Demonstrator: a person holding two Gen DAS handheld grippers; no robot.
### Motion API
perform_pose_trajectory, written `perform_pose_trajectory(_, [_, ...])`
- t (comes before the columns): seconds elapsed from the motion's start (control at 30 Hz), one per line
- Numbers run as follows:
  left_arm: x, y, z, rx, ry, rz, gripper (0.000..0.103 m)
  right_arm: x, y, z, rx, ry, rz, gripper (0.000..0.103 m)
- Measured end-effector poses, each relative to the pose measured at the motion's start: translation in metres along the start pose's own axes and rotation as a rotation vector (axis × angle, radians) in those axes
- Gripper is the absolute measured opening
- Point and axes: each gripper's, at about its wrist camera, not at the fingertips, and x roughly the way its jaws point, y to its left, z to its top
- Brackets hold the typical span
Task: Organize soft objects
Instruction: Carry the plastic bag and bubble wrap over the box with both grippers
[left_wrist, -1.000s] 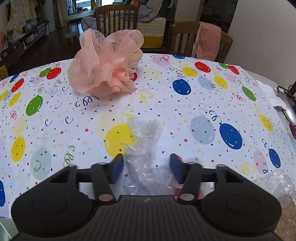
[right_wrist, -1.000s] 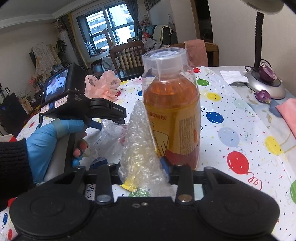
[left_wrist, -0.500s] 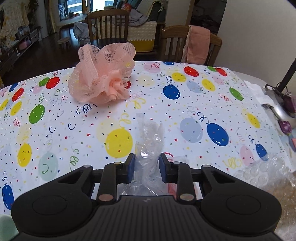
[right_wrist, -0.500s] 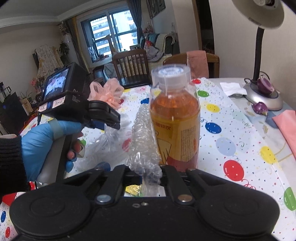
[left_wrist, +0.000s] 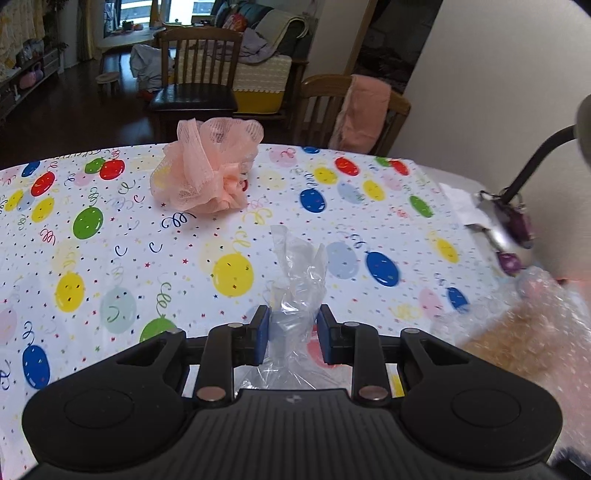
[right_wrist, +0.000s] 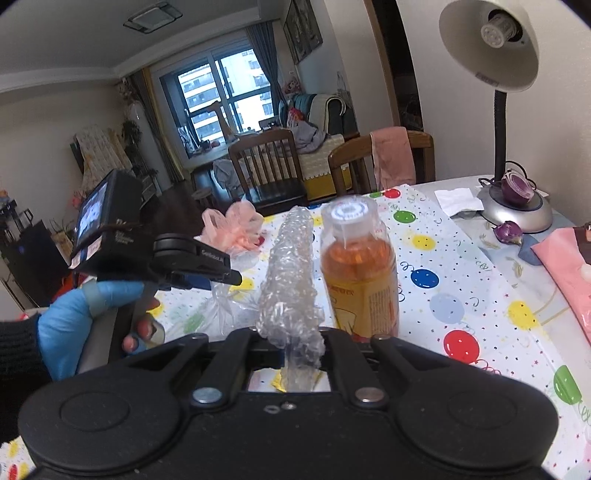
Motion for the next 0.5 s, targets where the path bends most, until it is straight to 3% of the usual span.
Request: perform_pose_trajectory(0.5, [-0.104,0.029,-0.011,0.061,-0.028,-0.11,0.027,-0.048,0.048,0.013,0.001,-0.029,0.067,0.003])
